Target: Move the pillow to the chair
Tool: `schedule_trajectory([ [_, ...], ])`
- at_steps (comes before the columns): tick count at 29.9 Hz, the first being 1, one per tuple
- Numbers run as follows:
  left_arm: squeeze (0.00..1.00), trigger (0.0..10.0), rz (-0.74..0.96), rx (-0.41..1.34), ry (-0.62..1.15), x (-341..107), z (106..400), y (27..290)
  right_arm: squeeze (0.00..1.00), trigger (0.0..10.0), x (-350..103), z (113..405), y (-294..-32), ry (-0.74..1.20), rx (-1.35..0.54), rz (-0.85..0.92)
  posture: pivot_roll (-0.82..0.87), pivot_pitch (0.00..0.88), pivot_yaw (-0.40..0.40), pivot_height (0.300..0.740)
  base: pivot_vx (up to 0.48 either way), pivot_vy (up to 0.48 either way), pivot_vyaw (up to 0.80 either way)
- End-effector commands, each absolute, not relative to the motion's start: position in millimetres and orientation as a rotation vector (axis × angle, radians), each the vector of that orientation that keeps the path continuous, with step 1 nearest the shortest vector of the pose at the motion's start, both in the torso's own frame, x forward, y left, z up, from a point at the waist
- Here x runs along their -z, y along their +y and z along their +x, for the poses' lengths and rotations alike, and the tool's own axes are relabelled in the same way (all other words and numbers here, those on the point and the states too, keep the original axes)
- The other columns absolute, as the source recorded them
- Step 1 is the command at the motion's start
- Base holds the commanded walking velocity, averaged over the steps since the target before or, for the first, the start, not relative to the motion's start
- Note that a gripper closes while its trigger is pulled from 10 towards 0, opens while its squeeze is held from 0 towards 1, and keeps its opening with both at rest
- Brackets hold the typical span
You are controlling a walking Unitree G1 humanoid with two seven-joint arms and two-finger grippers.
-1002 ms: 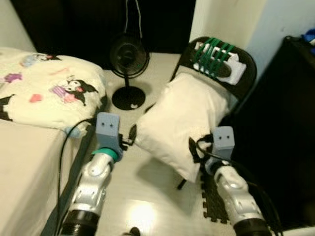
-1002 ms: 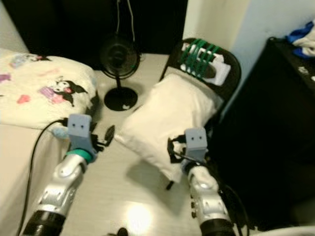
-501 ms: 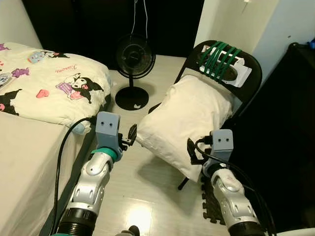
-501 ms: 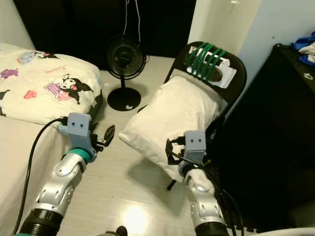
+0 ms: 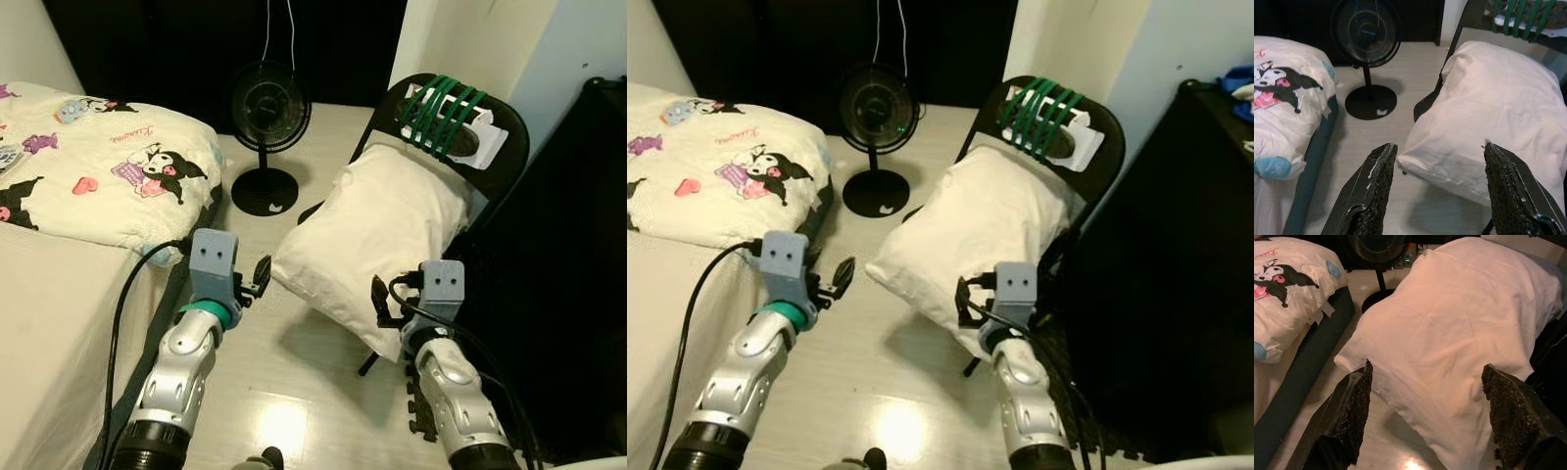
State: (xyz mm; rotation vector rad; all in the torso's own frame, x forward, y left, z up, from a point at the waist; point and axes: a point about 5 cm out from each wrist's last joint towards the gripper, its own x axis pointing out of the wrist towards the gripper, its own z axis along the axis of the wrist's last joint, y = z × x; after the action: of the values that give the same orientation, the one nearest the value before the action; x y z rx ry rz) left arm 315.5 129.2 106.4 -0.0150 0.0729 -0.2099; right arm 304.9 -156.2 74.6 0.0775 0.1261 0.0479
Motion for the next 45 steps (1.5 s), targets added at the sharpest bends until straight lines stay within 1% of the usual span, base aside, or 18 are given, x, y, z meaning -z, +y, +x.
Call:
schedule_trajectory([
  [1,0.0,10.0,-0.012,0.209,0.102,-100.9,313.4,129.8,0.0,10.0,-66.8,300.6,-158.2,0.153,-0.035,0.091,0.03,0.006,0.092,0.74,0.0,0.326,0.0],
  [18,0.0,10.0,-0.005,0.236,0.109,-101.6,314.0,130.1,0.0,10.0,-63.8,297.6,-155.8,0.159,-0.016,0.106,0.03,0.0,0.122,0.74,0.0,0.39,0.0],
  [24,0.0,10.0,0.01,0.273,0.11,-103.3,314.1,127.0,0.0,10.0,-63.6,297.2,-155.9,0.156,-0.008,0.113,0.03,0.0,0.131,0.74,0.0,0.0,0.0],
  [33,0.0,10.0,0.04,0.324,0.116,-105.3,315.3,124.5,0.0,10.0,-62.1,295.3,-157.0,0.152,0.017,0.129,0.03,0.0,0.161,0.74,0.0,-0.48,0.0],
  [40,0.0,10.0,0.049,0.335,0.119,-105.9,316.4,124.7,0.0,10.0,-60.8,293.7,-158.1,0.152,0.031,0.137,0.03,0.0,0.168,0.74,0.0,-0.48,0.0],
  [45,0.0,10.0,0.046,0.316,0.124,-105.3,319.3,123.9,0.0,10.0,-60.4,292.3,-160.6,0.151,0.043,0.14,0.03,0.0,0.174,0.74,0.0,0.0,0.0],
])
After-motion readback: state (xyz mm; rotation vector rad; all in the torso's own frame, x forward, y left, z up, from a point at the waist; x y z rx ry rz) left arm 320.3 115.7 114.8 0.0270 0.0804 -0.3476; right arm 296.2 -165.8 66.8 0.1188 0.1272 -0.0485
